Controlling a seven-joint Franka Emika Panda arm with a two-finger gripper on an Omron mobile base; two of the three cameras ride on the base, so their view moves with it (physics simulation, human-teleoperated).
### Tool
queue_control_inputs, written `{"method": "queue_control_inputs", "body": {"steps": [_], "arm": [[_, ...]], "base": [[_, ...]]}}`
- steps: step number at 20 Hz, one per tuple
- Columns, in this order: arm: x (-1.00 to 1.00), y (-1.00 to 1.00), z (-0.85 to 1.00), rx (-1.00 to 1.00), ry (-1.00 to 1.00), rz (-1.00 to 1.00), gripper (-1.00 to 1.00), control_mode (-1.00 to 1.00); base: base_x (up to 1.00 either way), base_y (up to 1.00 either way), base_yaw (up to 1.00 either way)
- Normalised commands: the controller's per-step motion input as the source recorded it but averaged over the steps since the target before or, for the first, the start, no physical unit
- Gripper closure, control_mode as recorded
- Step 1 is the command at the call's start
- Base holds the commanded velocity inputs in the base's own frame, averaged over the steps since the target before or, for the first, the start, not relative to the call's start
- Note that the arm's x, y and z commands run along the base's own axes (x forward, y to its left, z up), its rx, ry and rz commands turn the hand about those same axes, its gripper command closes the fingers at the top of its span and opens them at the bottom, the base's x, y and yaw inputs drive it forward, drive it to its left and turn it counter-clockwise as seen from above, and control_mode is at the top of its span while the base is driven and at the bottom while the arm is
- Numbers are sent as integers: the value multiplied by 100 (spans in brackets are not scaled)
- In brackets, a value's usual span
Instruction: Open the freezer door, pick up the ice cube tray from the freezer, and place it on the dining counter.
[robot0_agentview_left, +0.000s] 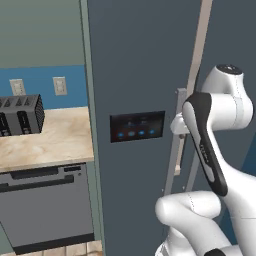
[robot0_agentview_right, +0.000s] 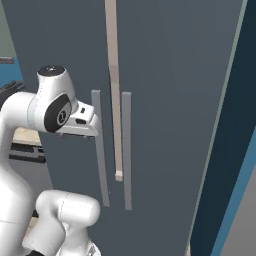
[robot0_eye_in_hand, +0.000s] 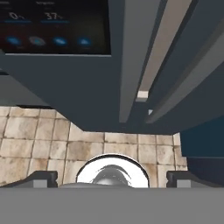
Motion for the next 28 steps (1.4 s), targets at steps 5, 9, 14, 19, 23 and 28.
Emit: {"method": "queue_control_inputs", "body": {"steps": [5, 9, 14, 19, 23, 28], "arm": [[0, 0, 0, 0, 0, 0, -100, 100], [0, 0, 0, 0, 0, 0, -100, 100], [0, 0, 0, 0, 0, 0, -100, 100], [0, 0, 0, 0, 0, 0, -100, 100], [0, 0, 0, 0, 0, 0, -100, 100], [0, 0, 0, 0, 0, 0, -100, 100]], "base": [[0, -1, 0], [0, -42, 0], [0, -58, 0], [0, -61, 0], [8, -53, 0], [14, -41, 0]]}}
